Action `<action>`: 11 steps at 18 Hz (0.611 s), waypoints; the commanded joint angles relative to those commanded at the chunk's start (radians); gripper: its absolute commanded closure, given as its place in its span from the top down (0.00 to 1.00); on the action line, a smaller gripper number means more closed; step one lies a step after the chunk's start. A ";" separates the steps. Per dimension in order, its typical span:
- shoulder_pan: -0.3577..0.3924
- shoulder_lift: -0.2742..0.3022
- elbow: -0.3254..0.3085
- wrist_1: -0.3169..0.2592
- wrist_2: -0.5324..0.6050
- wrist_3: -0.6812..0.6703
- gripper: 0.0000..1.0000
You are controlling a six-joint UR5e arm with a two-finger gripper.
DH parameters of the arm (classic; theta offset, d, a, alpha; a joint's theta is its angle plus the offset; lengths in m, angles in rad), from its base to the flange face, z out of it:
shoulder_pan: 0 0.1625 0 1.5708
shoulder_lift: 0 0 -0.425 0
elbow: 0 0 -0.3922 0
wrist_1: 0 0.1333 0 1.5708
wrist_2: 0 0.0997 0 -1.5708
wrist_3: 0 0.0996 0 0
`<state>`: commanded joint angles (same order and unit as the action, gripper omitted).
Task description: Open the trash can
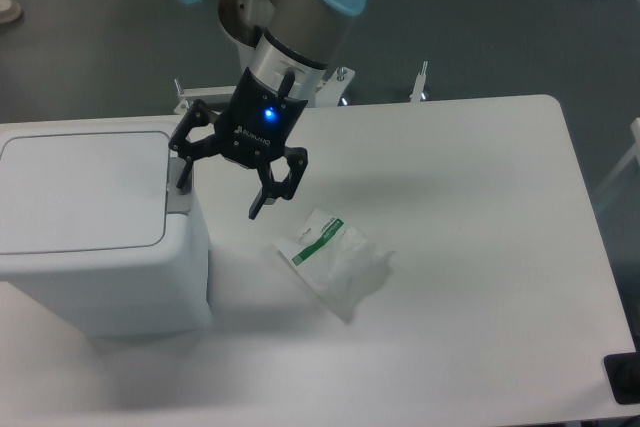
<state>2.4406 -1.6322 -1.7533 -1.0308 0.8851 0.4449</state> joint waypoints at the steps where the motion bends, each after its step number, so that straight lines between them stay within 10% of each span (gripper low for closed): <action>1: 0.000 0.000 0.000 0.000 0.000 0.000 1.00; 11: 0.003 0.031 0.015 -0.003 -0.002 -0.009 1.00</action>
<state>2.4436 -1.6016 -1.7381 -1.0339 0.8836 0.4357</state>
